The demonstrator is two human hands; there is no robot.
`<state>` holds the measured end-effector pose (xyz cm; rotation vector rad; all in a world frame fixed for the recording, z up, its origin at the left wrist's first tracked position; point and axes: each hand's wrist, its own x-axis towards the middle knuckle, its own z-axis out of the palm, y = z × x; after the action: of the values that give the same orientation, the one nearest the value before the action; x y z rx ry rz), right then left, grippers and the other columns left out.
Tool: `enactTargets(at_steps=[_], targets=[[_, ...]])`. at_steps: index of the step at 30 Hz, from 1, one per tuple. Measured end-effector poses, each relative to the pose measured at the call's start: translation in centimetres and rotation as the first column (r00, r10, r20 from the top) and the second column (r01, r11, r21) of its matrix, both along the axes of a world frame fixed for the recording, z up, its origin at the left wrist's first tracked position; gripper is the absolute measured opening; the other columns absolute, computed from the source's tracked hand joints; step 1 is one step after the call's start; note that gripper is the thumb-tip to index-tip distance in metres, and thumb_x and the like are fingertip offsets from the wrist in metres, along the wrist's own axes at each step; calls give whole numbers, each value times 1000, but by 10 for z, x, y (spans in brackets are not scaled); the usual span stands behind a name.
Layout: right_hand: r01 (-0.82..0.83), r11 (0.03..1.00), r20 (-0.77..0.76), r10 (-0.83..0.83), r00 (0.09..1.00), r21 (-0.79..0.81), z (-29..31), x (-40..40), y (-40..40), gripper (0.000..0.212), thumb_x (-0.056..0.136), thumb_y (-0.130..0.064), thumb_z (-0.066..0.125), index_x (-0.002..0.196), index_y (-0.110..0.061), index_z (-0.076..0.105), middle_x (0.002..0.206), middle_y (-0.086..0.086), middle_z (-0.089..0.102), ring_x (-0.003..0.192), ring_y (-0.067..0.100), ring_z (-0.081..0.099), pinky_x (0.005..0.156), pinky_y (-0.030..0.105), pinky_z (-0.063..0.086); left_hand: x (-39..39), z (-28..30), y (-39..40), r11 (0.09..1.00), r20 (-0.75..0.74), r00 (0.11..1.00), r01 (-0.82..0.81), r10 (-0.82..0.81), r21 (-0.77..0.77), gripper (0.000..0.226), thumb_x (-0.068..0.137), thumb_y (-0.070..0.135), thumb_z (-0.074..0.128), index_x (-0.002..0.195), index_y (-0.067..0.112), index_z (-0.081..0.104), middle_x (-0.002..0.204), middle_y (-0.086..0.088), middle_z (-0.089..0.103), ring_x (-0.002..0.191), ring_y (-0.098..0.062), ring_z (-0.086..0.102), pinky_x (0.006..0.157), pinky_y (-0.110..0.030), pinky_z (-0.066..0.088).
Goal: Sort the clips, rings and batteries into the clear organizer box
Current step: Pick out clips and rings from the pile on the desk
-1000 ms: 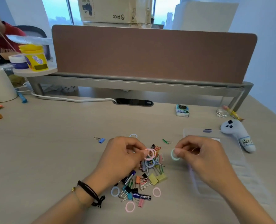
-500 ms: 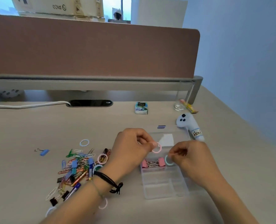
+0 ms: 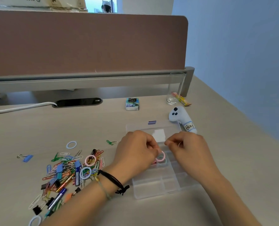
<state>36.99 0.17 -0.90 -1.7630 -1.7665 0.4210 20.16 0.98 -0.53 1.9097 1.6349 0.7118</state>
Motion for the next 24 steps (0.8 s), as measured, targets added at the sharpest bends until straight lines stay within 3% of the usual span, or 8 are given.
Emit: enactTargets(at_steps=[4,8,14,21,24], targets=[[-5,1000,6,5,1000,-22,-1,0,-1,13,88,-26,64,85,-30,76,84,-14,70,75,5,61,72,35,54,5,0,1,1000,-42,999,18,-18,-4,13,75,36,83,70,28,74,58,14,70,55,2,63,65,-26,56],[-28,999,-95,27,995,-14,1,-3,-3,15,87,-22,65,82,-30,76,77,-16,71,72,1,62,69,29,53,0,-2,4,1000,-42,999,5,-5,11,16,72,36,85,68,28,72,60,14,69,57,2,64,65,-29,57],[-150,987,-148,158,976,63,6,-31,-13,15,85,-18,66,82,-29,76,78,-14,70,72,5,63,72,34,53,-47,1,-10,996,-37,998,-39,43,83,10,80,33,80,76,33,70,67,16,69,58,2,61,64,-27,53],[-413,910,110,412,904,-17,15,-101,-20,20,85,-20,63,94,-32,77,88,-15,71,78,6,59,76,29,48,-150,8,-27,982,-182,970,-136,159,129,12,87,25,71,87,37,73,74,19,66,66,-1,59,64,-27,51],[-464,884,175,467,866,-60,12,-133,-18,20,84,-23,62,96,-32,75,90,-12,71,83,11,61,75,31,51,-183,7,-30,973,-209,955,-186,211,134,16,90,22,68,87,37,73,77,20,65,69,-1,58,61,-20,43]])
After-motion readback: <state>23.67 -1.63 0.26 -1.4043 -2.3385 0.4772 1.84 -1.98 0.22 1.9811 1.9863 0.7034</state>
